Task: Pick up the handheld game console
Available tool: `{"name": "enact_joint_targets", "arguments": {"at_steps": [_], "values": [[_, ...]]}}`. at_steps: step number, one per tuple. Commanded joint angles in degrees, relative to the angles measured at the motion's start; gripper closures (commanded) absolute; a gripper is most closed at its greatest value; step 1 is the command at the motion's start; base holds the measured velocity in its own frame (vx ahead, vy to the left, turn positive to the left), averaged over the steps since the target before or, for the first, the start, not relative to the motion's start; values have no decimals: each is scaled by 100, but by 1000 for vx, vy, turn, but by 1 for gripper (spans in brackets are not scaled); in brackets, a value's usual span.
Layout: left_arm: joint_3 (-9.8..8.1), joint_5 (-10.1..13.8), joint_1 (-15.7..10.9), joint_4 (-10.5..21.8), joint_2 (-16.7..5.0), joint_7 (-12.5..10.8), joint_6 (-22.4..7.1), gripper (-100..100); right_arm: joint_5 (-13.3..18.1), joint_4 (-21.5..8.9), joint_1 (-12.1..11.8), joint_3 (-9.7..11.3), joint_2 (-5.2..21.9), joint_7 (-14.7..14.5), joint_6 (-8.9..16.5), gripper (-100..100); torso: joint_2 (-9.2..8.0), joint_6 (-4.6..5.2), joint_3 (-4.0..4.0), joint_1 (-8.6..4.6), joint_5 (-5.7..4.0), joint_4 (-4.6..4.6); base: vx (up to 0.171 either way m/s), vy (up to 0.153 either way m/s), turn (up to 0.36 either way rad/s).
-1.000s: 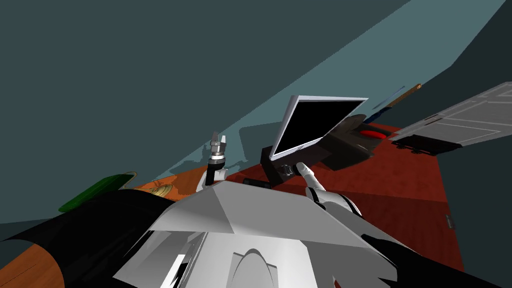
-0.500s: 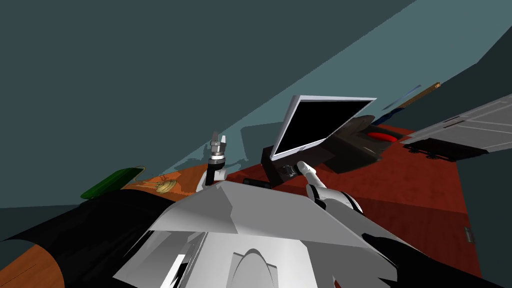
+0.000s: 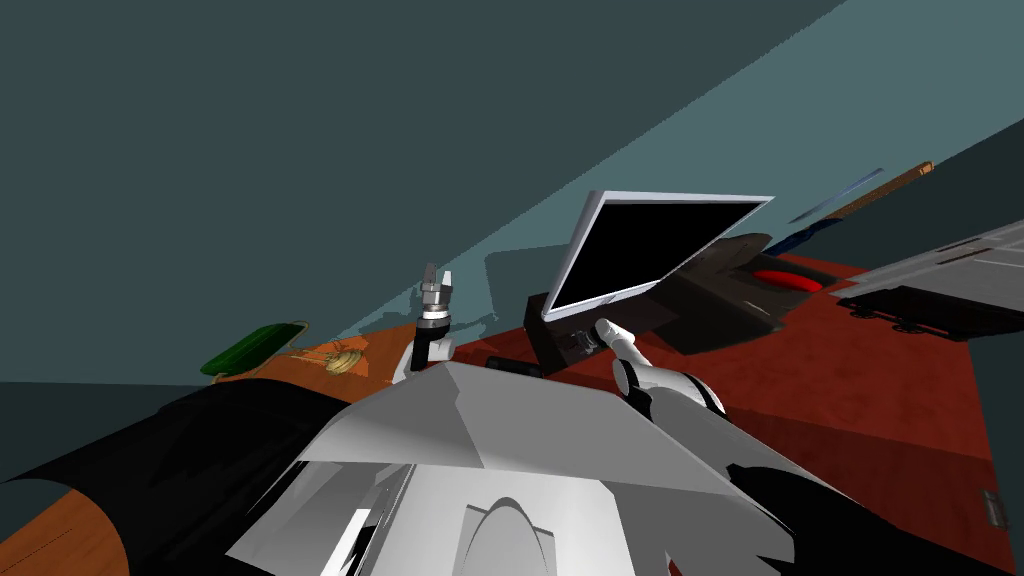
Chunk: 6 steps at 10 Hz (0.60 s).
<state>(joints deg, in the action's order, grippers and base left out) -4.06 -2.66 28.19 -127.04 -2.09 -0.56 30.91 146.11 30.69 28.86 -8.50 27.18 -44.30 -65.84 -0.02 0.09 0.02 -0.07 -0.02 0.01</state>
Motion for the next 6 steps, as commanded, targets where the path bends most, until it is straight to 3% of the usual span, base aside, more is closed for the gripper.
{"name": "enact_joint_targets", "arguments": {"at_steps": [1, 3, 6], "values": [[0, 0, 0, 0, 0, 0, 0, 0, 197, -73, 90, -16, 34, -29, -49, -100, 0, 0, 0, 0, 0, 0, -15, -16, 49], [0, 0, 0, 0, 0, 0, 0, 0, 585, -308, 324, -71, 103, -117, -129, -100, 1, 1, 0, 2, 0, 0, -13, -23, 96], [0, 0, 0, 0, 0, 0, 0, 0, 954, -457, 482, -108, 151, -176, -181, -100, 2, 2, -1, 3, 0, -1, -11, -16, 60]]}}
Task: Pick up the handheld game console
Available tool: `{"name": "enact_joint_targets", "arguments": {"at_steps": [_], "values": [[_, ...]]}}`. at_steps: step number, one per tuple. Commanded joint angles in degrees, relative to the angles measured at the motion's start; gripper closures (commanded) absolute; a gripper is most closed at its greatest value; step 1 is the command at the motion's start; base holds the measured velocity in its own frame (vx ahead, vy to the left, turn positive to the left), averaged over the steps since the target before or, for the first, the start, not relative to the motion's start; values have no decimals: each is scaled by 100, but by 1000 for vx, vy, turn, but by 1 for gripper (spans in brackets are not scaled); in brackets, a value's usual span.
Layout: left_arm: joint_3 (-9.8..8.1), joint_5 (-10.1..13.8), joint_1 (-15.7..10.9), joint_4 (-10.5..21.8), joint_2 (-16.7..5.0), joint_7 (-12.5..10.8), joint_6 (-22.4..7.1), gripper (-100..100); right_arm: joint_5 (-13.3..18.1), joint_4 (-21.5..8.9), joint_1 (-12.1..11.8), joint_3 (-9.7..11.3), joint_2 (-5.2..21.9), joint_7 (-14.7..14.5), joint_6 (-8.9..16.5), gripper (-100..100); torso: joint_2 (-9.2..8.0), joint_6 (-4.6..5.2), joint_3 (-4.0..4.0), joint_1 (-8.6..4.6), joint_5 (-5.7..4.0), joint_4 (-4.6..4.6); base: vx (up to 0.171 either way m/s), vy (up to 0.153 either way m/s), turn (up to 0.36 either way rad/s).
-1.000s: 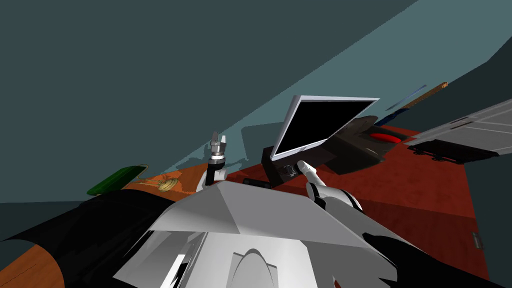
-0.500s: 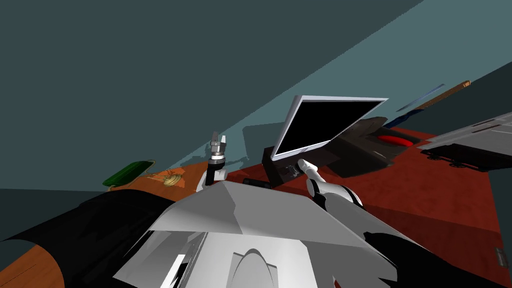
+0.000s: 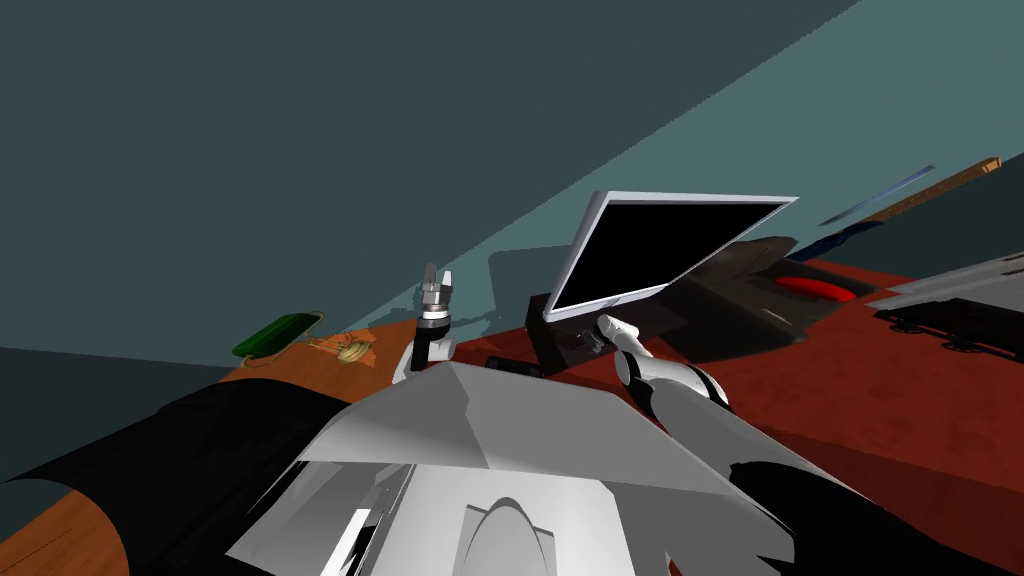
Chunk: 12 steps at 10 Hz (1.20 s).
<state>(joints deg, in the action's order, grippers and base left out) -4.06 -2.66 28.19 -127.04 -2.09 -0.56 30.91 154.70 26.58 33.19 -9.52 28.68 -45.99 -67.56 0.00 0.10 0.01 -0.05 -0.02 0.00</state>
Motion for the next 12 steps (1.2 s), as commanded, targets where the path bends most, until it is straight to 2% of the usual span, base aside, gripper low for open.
{"name": "enact_joint_targets", "arguments": {"at_steps": [1, 2, 3, 4, 5, 6, 7, 8, 9, 10, 12], "values": [[0, 0, 0, 0, 0, 0, 0, 0, 183, -88, 96, -17, 15, -24, -24, -100, 0, 0, 0, 0, 0, 0, -16, -17, 56], [0, 0, 0, 0, 0, 0, 0, 0, 116, 31, 21, -11, 6, 3, -51, -100, -1, 1, 1, 1, 0, 0, -5, -5, 16], [0, 0, 0, 0, 0, 0, 0, 0, 129, 39, 22, -12, 7, 7, -67, 0, 1, 2, -1, 4, 0, -1, 0, 0, 0], [0, 0, 0, 0, 0, 0, 0, 0, -54, 55, -265, -298, 123, 150, -8, -100, 3, 2, -2, 6, 1, -1, -76, -75, 380], [0, 0, -2, 0, 0, 0, 0, 0, -54, 55, -471, -454, 123, 150, -8, -100, -20, -3, 10, -18, -4, 3, -99, -104, 482], [0, 0, -2, 0, -1, 0, 0, 0, -54, 55, -471, -454, 123, 150, -8, -100, -29, -2, 16, -29, -7, 6, -61, -60, 400], [0, 0, -1, 0, -1, 0, 0, 0, -54, -36, -471, -454, 123, 150, -8, -100, -19, -3, 11, -18, -5, 5, -19, -19, 121], [-1, 0, 1, 0, 0, 0, 0, 0, -54, 19, -471, -454, 123, 150, -8, -100, -6, 4, 4, -6, -3, 1, 6, 8, -41], [-1, 0, 1, 0, 0, 0, 0, 0, -236, 73, -732, -740, 240, 293, 49, -100, 4, 4, -2, 3, 0, -1, -95, -53, 352], [0, 0, -2, 0, -1, 0, 0, 0, -236, 73, -893, -887, 240, 293, 49, -100, -22, -3, 11, -14, -3, 3, -114, -71, 464], [0, 0, -1, 0, -1, 0, 0, 0, -236, 92, -965, -896, 240, 293, 49, -100, -18, 0, 11, -15, -4, 5, -30, -32, 278]]}}
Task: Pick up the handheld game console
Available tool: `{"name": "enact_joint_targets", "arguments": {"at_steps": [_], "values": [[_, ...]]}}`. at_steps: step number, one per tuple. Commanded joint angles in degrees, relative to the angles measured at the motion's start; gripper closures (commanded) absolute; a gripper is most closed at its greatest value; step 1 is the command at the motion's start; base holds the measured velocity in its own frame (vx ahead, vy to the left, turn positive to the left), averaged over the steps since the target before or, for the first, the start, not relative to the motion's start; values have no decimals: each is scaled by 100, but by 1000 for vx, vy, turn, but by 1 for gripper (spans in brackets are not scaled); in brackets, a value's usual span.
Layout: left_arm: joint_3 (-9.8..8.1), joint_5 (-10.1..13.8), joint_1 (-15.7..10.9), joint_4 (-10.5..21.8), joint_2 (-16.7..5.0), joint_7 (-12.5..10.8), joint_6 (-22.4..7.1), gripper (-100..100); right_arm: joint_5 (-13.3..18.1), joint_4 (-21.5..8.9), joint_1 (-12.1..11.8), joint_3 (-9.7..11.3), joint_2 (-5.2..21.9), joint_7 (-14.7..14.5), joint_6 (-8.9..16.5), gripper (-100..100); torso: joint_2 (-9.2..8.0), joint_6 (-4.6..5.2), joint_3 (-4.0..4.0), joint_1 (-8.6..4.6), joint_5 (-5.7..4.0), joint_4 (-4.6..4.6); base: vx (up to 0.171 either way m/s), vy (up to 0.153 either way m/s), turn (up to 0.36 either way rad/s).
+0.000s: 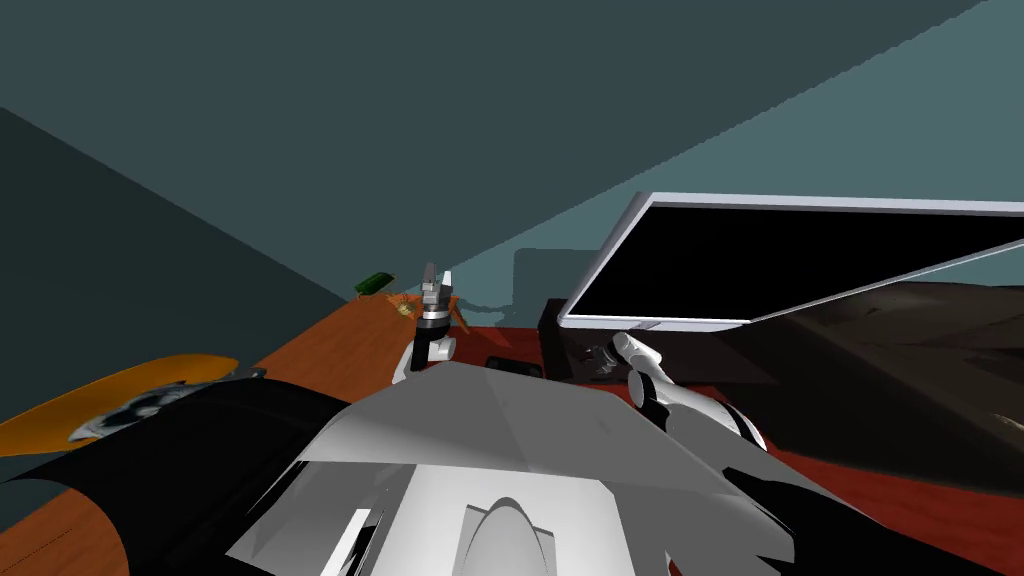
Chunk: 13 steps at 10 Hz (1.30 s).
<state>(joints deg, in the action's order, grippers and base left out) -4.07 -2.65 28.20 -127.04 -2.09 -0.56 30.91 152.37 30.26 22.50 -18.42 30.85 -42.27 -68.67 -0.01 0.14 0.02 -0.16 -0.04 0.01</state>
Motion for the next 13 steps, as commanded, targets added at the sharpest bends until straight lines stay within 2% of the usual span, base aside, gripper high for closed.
{"name": "enact_joint_targets", "arguments": {"at_steps": [1, 2, 3, 5, 6, 7, 9, 10, 11, 13], "values": [[0, 0, 0, 0, 0, 0, 0, 0, -3, -286, 104, -6, 23, -79, 160, -100, 0, 0, 0, 0, 0, 0, 7, -2, -40], [0, 0, 1, 0, 0, 0, 0, 0, -185, -278, -233, -292, 139, 64, 217, -100, 10, 1, -6, 6, 1, -3, -93, -38, 369], [1, 0, -3, 0, 0, 0, 0, 0, -185, -278, -359, -440, 139, 64, 217, -100, -15, -6, 4, -9, -9, -4, -113, -66, 472], [0, 0, -1, 0, 0, 0, 0, 0, -185, -278, -389, -448, 139, 64, 217, -100, -4, 0, -8, -39, -41, -19, -42, -29, 241], [0, 0, 0, 0, 0, 0, 0, 0, -367, -261, -602, -722, 256, 208, 275, -100, 14, 1, -19, -34, -43, -24, -91, -34, 373], [1, 0, -2, 0, 0, 0, 0, 0, -367, -261, -734, -883, 256, 208, 275, -100, 1, -1, -15, -51, -49, -26, -109, -42, 398], [0, 0, -2, 0, 0, 0, 0, 0, -367, -327, -855, -890, 256, 208, 275, -100, 14, -10, -24, -63, -74, -33, -49, -18, 304], [-1, 0, 0, 0, 0, 0, 0, 0, -548, -244, -1032, -1162, 373, 351, 332, -100, 31, -1, -35, -64, -79, -40, -108, -6, 385], [0, 0, -2, 0, 0, 0, 0, 0, -548, -244, -1109, -1317, 373, 351, 332, -100, 14, -7, -27, -68, -81, -38, -131, -22, 447], [0, 0, -1, 0, -1, 0, 0, 0, -548, -244, -1376, -1332, 373, 351, 332, -100, 22, -6, -30, -80, -86, -38, -41, -18, 242]]}}
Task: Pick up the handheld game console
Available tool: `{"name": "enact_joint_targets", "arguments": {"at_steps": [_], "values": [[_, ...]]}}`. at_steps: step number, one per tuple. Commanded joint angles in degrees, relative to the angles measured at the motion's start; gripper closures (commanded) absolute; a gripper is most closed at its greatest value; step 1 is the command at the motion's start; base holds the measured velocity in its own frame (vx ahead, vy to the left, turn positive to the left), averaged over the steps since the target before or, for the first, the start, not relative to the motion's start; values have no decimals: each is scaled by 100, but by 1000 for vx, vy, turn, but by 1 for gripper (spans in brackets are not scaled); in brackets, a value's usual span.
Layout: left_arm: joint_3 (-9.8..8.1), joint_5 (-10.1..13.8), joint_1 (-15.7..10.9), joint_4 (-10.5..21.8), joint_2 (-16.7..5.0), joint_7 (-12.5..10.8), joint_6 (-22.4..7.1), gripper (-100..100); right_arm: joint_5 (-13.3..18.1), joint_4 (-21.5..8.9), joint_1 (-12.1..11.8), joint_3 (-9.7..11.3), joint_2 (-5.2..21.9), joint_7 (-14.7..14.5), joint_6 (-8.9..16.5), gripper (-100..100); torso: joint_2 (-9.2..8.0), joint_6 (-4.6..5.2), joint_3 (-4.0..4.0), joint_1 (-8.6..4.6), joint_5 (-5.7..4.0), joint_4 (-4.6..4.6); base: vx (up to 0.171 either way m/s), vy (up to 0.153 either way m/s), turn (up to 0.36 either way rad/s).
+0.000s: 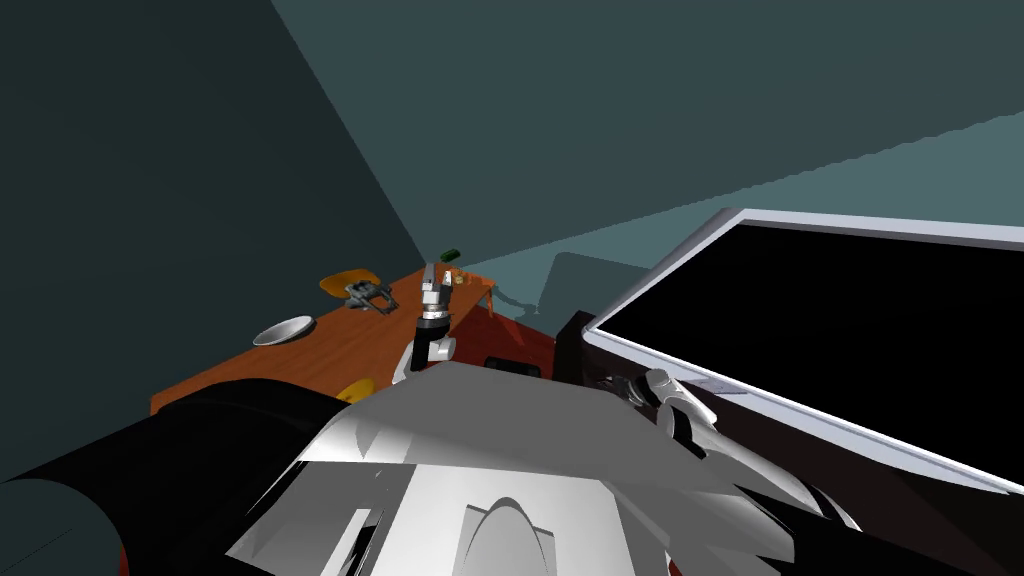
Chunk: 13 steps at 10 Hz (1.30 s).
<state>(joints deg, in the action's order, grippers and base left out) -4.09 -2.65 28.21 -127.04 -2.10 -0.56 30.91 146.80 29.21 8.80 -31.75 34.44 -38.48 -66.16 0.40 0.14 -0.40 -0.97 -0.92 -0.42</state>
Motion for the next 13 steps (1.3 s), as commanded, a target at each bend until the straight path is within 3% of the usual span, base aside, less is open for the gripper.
{"name": "enact_joint_targets", "arguments": {"at_steps": [1, 2, 3, 5, 7, 8, 10, 12, 13], "values": [[0, 0, 0, 0, 0, 0, 0, 0, -174, -121, -286, -286, 129, 116, 139, -100, 0, 0, 0, 0, 0, 0, -113, -25, 299], [1, 0, -2, 0, 0, 0, 0, 0, -174, -121, -433, -426, 129, 116, 139, -100, -24, 0, 11, -13, -4, 1, -131, -21, 426], [1, 0, -2, 0, 0, 0, 0, 0, -174, 12, -499, -441, 129, 116, 139, -100, -35, 2, 18, -15, -6, 4, -62, -1, 429], [0, 0, 0, 0, 0, 0, 0, 0, -174, -121, -499, -441, 129, 116, 139, -100, 7, 1, -5, -17, -9, -4, -3, 3, 75], [1, 0, -2, 0, 0, 0, 0, 0, -355, -104, -867, -878, 246, 259, 196, -100, -12, 1, 3, -16, -10, -3, -118, 15, 347], [1, 0, -2, 0, 0, 0, 0, 0, -355, -104, -992, -883, 246, 259, 196, -100, -25, -2, 12, -18, -10, 2, -74, -1, 467], [0, 0, -2, 0, 0, 0, 0, 0, -537, -87, -1297, -1291, 363, 402, 254, -100, -33, 1, 16, -22, -10, 3, -139, 17, 424], [0, 0, -1, 0, -1, 0, 0, 0, -537, -87, -1485, -1325, 363, 402, 254, -100, -13, 1, 6, -30, -13, 0, -35, -4, 317], [-1, 0, 1, 0, -1, 0, 0, 0, -719, -70, -1669, -1596, 479, 545, 311, -100, 6, 5, -5, -35, -14, -4, -101, 20, 365]]}}
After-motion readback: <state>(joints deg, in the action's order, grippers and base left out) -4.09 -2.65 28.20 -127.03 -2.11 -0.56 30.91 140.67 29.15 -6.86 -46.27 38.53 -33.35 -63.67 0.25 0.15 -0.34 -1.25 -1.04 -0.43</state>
